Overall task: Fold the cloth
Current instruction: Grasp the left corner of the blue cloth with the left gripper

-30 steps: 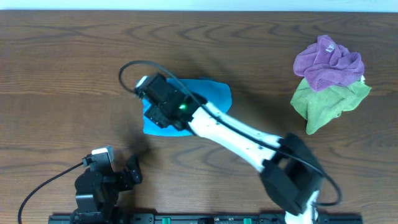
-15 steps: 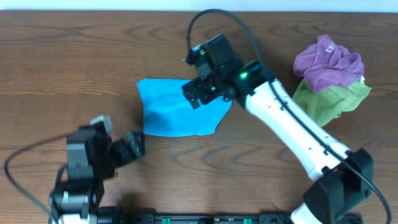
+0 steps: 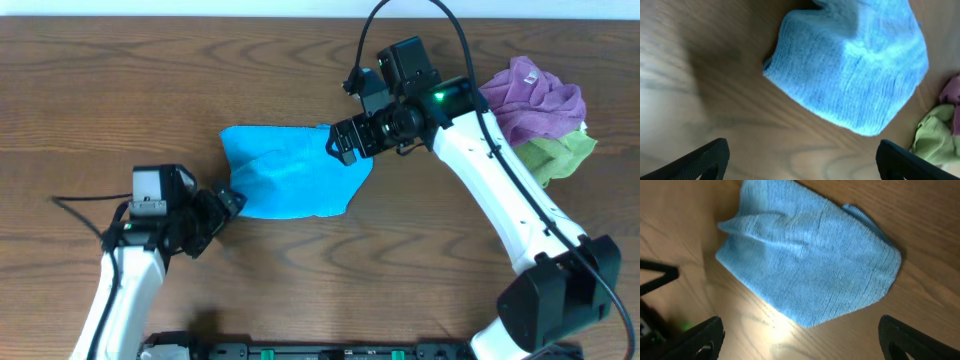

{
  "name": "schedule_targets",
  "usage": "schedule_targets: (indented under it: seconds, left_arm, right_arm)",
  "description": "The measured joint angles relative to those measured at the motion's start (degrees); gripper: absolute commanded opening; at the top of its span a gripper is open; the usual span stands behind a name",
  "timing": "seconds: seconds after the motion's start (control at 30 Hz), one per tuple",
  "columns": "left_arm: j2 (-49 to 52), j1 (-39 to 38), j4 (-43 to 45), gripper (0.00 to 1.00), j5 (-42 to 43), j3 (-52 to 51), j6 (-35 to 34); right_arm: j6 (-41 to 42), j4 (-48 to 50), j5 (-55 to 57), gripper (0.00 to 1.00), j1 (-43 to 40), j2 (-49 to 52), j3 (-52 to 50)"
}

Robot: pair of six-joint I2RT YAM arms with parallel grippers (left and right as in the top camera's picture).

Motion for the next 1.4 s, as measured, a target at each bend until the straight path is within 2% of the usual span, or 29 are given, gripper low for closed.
schedule_targets:
  seconds: [0.23, 0.47, 0.63, 0.9, 1.03, 1.3, 1.4]
  left_arm:
    - [9.9, 0.0, 11.8, 0.99, 2.6, 0.0, -1.5]
    - [17.0, 0.0, 18.9, 1.00, 4.0, 0.0, -1.7]
    - [18.8, 0.0, 20.3, 0.82, 4.3, 0.0, -2.4]
    - [20.3, 0.0, 22.6, 0.79, 4.4, 0.0, -2.4]
    - [20.4, 0.0, 22.7, 0.66, 4.4, 0.0, -2.5]
    - [20.5, -1.9, 22.7, 0.60, 4.4, 0.0, -1.4]
    - [20.5, -3.1, 22.5, 0.49, 4.4, 0.0, -0.9]
  right_arm:
    - [-1.3, -0.3, -0.4, 0.99, 0.0, 0.0, 0.0]
    - [-1.7, -0.6, -0.6, 0.98, 0.0, 0.0, 0.0]
    - [-1.8, -0.7, -0.6, 0.98, 0.0, 0.0, 0.0]
    - [-1.9, -0.7, -0.6, 0.98, 0.0, 0.0, 0.0]
    - [-1.9, -0.7, -0.6, 0.98, 0.0, 0.0, 0.0]
    - [-1.9, -0.7, -0.6, 0.98, 0.0, 0.0, 0.0]
    - [-1.9, -0.7, -0.6, 0.98, 0.0, 0.0, 0.0]
